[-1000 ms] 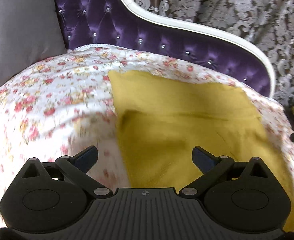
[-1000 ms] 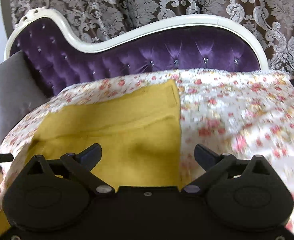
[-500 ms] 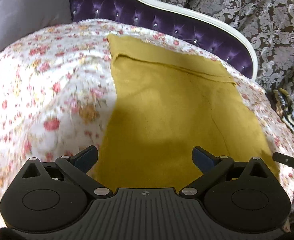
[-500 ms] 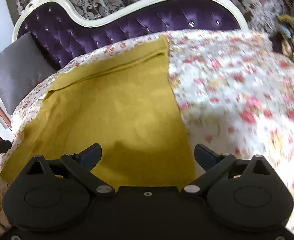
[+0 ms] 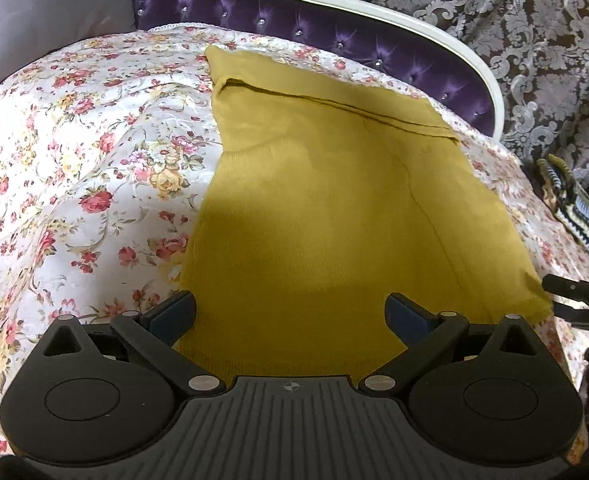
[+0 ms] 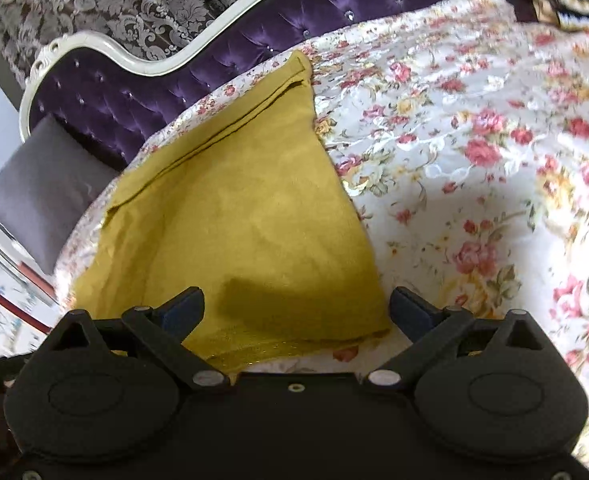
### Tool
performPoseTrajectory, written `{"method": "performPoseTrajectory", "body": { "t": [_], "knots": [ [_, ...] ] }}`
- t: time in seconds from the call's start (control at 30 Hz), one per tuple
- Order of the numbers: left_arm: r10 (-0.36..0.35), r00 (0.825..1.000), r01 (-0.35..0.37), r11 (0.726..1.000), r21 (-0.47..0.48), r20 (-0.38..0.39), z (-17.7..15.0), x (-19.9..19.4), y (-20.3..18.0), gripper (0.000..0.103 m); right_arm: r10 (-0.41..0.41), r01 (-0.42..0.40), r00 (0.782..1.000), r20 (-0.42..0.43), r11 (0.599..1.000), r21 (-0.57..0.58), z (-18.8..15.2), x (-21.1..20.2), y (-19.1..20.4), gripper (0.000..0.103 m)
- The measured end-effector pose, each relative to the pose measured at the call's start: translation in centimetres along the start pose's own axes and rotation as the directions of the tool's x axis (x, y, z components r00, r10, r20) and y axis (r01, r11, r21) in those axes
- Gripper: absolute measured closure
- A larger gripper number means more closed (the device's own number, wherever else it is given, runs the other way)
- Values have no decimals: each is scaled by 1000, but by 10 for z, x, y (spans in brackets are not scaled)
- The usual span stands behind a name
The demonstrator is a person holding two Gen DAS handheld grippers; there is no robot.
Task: Fold small clothes
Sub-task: 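Grasp the sweater hem with the right gripper to fold lengthwise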
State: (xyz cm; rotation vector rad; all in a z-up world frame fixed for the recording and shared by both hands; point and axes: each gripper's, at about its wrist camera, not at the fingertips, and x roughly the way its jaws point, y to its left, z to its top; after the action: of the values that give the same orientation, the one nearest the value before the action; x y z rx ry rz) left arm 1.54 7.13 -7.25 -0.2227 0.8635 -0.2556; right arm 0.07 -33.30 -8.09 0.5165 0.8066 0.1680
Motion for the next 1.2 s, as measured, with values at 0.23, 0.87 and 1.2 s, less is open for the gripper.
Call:
{"method": "performPoseTrajectory", "body": {
  "t": [0.23,0.87,1.2],
  "knots": [
    [-1,1000,1,1000,30,-8,-2,-1,-3,1,-18,18,1000,0,1000,-4,2,-2,5,47],
    [34,999,-34,999,-10,-17,-9,-10,-6,31,1,0,1000,17,999,-47,1,-6,16,70],
    [-19,1000,22,993,-115,25,-6,-18,8,96,43,-43,998,38,999,-23,2,-12,15,85]
  ]
}}
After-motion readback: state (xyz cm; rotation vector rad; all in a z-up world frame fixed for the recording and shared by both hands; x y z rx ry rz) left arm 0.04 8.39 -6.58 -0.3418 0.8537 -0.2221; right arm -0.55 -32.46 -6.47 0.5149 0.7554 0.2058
